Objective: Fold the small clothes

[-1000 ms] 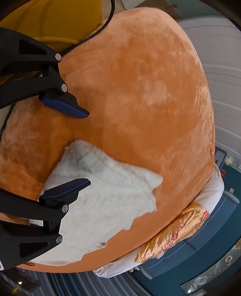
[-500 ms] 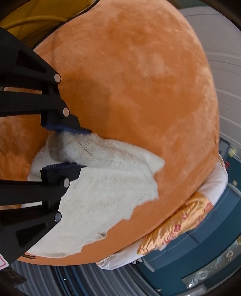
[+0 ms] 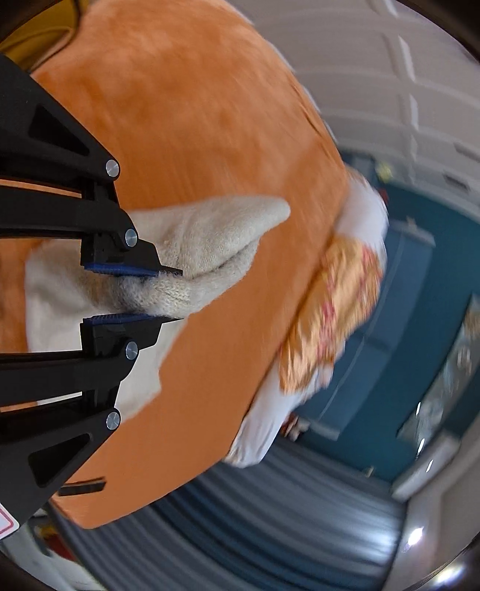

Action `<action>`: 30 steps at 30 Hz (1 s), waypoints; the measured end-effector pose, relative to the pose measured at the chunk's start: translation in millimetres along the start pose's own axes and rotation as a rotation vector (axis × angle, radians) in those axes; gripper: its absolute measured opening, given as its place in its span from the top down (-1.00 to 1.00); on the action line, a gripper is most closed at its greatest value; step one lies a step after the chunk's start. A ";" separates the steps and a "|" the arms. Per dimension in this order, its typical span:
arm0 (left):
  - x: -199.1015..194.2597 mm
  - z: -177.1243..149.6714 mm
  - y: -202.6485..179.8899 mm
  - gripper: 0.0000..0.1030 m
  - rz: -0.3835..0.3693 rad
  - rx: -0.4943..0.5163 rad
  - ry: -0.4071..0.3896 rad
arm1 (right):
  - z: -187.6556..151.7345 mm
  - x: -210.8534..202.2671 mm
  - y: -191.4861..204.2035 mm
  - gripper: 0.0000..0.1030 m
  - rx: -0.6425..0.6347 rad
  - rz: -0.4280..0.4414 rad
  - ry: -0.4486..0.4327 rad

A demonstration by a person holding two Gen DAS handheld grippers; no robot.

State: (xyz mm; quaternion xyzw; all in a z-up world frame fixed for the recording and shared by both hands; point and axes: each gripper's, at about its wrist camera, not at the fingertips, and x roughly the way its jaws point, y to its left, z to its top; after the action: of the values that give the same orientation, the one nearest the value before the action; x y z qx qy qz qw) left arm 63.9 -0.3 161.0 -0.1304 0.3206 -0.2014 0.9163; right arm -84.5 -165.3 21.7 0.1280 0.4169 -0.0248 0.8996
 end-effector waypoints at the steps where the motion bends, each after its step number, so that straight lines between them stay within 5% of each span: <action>1: 2.4 -1.8 -13.9 0.76 -0.011 0.027 0.000 | -0.7 -4.0 -7.8 0.50 0.020 0.001 -0.006; 7: 37.9 -38.3 -106.6 0.76 -0.114 0.185 0.082 | -6.2 -31.5 -52.2 0.45 0.179 0.011 -0.051; 14: 138.9 -129.7 -159.0 0.76 -0.080 0.341 0.376 | -17.8 -64.3 -85.6 0.42 0.233 -0.018 -0.094; 16: 159.2 -148.5 -151.3 0.69 -0.049 0.346 0.438 | -21.1 -71.4 -95.5 0.39 0.251 -0.030 -0.097; 19: 150.7 -151.9 -144.5 0.49 -0.048 0.333 0.417 | -22.9 -77.9 -105.0 0.30 0.273 -0.048 -0.100; 22: 116.1 -134.2 -127.7 -0.15 -0.049 0.306 0.357 | -16.1 -81.2 -116.5 0.24 0.285 -0.048 -0.115; 24: 93.5 -127.0 -109.9 -0.20 -0.048 0.285 0.317 | -6.7 -80.4 -121.0 0.13 0.280 -0.048 -0.130; 30: 68.9 -126.5 -29.2 -0.34 0.148 0.229 0.317 | 32.1 -51.9 -130.5 -0.23 0.255 -0.019 -0.162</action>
State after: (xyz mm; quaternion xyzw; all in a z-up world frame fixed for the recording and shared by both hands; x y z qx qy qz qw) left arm 23.8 -71.2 38.7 0.0317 0.4446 -0.1865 0.8755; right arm -114.2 -302.6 53.6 0.2348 0.3378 -0.0964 0.9063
